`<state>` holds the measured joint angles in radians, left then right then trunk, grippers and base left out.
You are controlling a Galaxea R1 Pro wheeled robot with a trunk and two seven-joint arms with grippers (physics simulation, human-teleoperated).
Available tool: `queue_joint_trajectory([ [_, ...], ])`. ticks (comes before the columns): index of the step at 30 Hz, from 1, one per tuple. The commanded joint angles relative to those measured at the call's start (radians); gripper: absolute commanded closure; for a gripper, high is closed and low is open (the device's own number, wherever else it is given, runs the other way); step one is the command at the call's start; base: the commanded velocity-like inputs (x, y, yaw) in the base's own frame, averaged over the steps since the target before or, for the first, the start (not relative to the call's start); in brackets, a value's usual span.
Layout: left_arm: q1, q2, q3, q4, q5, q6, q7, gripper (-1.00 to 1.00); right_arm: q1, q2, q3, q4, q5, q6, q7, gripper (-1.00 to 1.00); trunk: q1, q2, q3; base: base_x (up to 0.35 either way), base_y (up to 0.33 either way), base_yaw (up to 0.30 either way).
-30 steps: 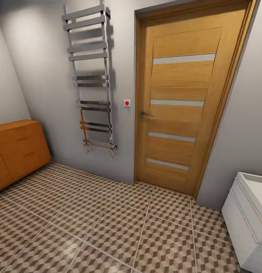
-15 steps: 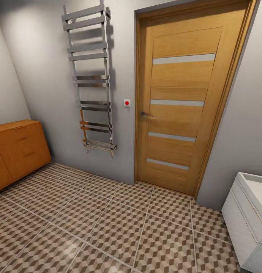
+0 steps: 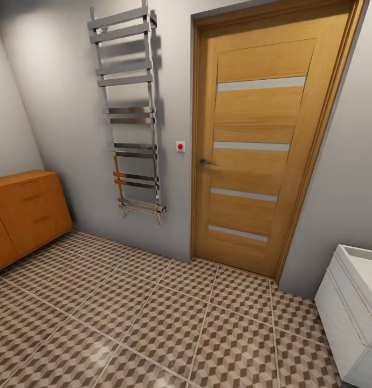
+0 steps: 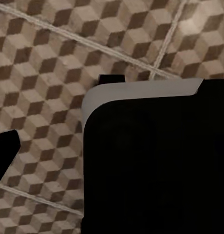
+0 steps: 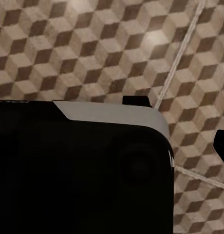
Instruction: Take the four mousetraps from the cabinet in the bathroom and place them on the bathroom floor. Make sure all four end up on the same floor surface, and ensure that at least two of them are either under or directly next to the same bathroom sink.
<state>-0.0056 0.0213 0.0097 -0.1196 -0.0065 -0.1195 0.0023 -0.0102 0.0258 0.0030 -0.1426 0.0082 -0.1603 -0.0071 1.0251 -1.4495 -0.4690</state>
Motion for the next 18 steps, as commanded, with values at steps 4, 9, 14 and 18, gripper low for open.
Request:
queue_joint_trajectory([
  [4,-0.001,0.01,0.0,-0.022,0.0,-0.005,0.0,-1.0,-0.001,-0.001,0.0,-0.022,0.013,-0.026,-0.007,-1.0,0.0,-0.001,-0.001,0.0,0.0,0.0],
  [9,-0.001,0.015,0.001,-0.806,-0.001,0.083,-0.001,-1.0,-0.001,0.0,0.0,-0.601,0.062,-0.042,-0.011,-1.0,0.0,-0.001,-0.001,0.0,0.0,0.0],
  [14,-0.001,0.029,0.001,-1.015,0.0,0.253,-0.005,-1.0,-0.015,0.004,-0.001,-0.921,0.105,0.213,-0.011,-1.0,0.0,-0.001,-0.001,0.0,0.0,0.0],
  [18,-0.008,0.033,0.002,-1.103,-0.001,0.35,-0.004,-1.0,-0.045,0.007,0.0,-1.09,0.113,0.319,-0.013,-1.0,0.0,-0.001,-0.001,0.0,0.0,0.0],
])
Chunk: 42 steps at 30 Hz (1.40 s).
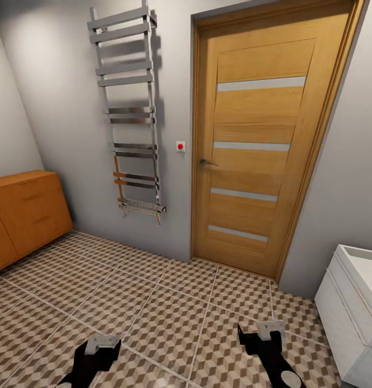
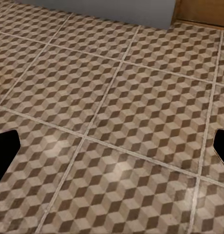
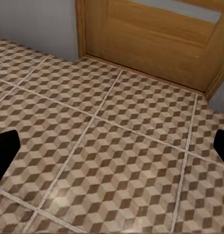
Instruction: Take the four mousetraps from the cabinet in the bathroom and place them on the bathroom floor. Make sure all four end up on the same floor surface, and ensure that at least two of them are either under or directly next to the same bathroom sink.
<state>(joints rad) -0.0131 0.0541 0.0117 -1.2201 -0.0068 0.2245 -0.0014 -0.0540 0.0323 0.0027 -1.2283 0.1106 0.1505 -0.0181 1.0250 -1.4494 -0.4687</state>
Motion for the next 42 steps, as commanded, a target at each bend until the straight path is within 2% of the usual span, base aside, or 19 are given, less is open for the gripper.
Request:
queue_joint_trajectory([
  [1,-0.003,0.0,0.0,-0.01,-0.001,0.012,0.0,-1.0,-0.006,0.001,0.0,-0.015,0.011,0.013,-0.003,-1.0,0.0,-0.001,-0.001,0.0,0.0,0.0],
  [13,-0.013,0.004,-0.003,-0.068,-0.001,0.029,-0.002,-1.0,-0.033,-0.003,0.006,-0.142,0.011,0.011,-0.003,-1.0,0.0,-0.001,-0.001,0.0,0.0,0.0],
  [30,-0.013,0.003,-0.006,-0.086,0.0,0.03,-0.002,-1.0,-0.033,0.001,0.007,-0.164,0.011,0.012,-0.004,-1.0,0.0,-0.001,-0.001,0.0,0.0,0.007],
  [42,-0.013,-0.002,-0.009,-0.092,0.002,0.03,-0.002,-1.0,-0.033,0.001,0.006,-0.163,0.011,0.012,-0.005,-1.0,0.0,-0.001,-0.001,0.0,0.0,0.239],
])
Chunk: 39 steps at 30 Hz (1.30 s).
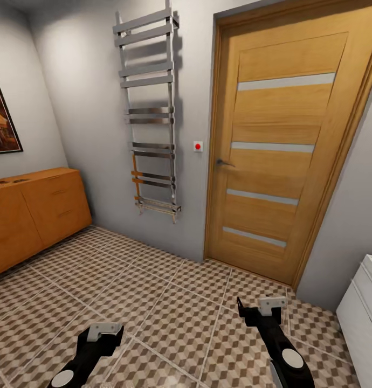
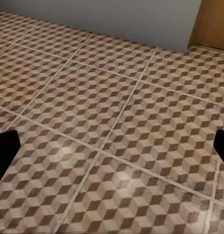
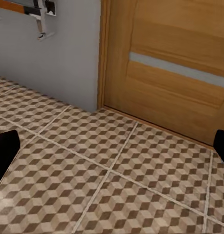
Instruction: Take the four mousetraps from the cabinet in the bathroom and place them on the bathroom floor. Make sure all four end up on the same floor surface, and ensure that at least two of them are either under or directly next to the same bathroom sink.
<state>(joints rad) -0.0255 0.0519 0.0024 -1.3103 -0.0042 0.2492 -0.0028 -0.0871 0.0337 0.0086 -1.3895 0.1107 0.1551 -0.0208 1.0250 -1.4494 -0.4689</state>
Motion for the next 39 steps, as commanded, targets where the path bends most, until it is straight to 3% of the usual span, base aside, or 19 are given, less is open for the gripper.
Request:
queue_joint_trajectory([
  [1,-0.001,0.0,0.0,-0.001,0.0,0.005,0.0,-1.0,0.0,0.0,0.001,-0.002,0.01,0.007,-0.002,-1.0,0.0,-0.001,-0.001,0.0,0.0,0.281],
  [27,-0.001,-0.003,-0.004,0.011,0.0,0.006,-0.002,-1.0,0.0,0.0,0.002,-0.002,0.01,0.006,-0.005,-1.0,0.0,-0.001,-0.005,0.012,-0.011,0.283],
  [39,-0.001,-0.003,-0.004,0.011,0.001,0.007,-0.002,-1.0,0.0,0.002,0.002,-0.001,0.01,0.006,-0.005,-1.0,0.0,-0.001,-0.013,0.244,-0.118,0.279],
])
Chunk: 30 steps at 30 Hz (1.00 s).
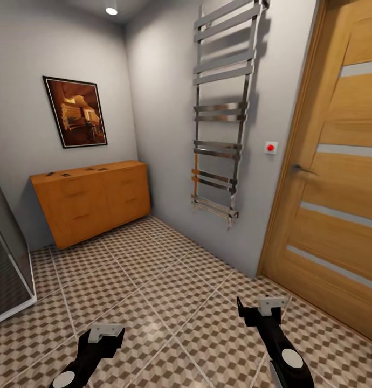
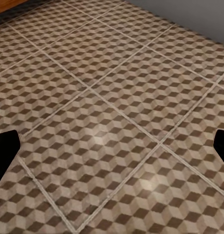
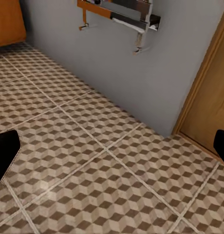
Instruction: Take the four mousetraps from the cabinet in the bathroom and place them on the bathroom floor. Make sure all four end up on the same floor surface, and ensure that at least two of them are either under or directly next to the same bathroom sink.
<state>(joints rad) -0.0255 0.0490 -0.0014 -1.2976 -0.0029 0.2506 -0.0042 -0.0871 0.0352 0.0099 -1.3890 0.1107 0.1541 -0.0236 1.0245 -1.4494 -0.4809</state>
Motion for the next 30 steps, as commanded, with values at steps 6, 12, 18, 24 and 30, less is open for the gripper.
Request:
queue_joint_trajectory([
  [6,-0.001,0.0,0.0,-0.001,0.0,0.006,0.0,-1.0,0.0,0.0,0.001,-0.002,0.01,0.007,-0.002,-1.0,0.001,-0.001,-0.006,0.323,-0.033,0.278],
  [12,-0.001,0.0,0.0,0.0,0.0,0.006,0.0,-1.0,0.0,0.0,0.001,-0.001,0.01,0.007,-0.002,-1.0,0.001,-0.001,-0.01,0.332,-0.006,0.277],
  [18,-0.001,-0.001,0.0,0.001,0.0,0.006,0.0,-1.0,0.0,0.0,0.001,-0.001,0.01,0.007,-0.002,-1.0,0.001,-0.001,-0.014,0.337,-0.001,0.277],
  [24,-0.001,-0.001,0.0,0.001,0.0,0.006,0.0,-1.0,0.0,0.001,0.001,-0.001,0.01,0.007,-0.002,-1.0,0.001,-0.001,-0.018,0.338,0.0,0.278],
  [30,-0.001,-0.014,-0.002,0.001,0.0,0.004,-0.002,-1.0,0.0,0.002,0.005,-0.001,0.01,0.007,-0.002,-1.0,0.001,-0.001,-0.02,0.338,0.0,0.28],
])
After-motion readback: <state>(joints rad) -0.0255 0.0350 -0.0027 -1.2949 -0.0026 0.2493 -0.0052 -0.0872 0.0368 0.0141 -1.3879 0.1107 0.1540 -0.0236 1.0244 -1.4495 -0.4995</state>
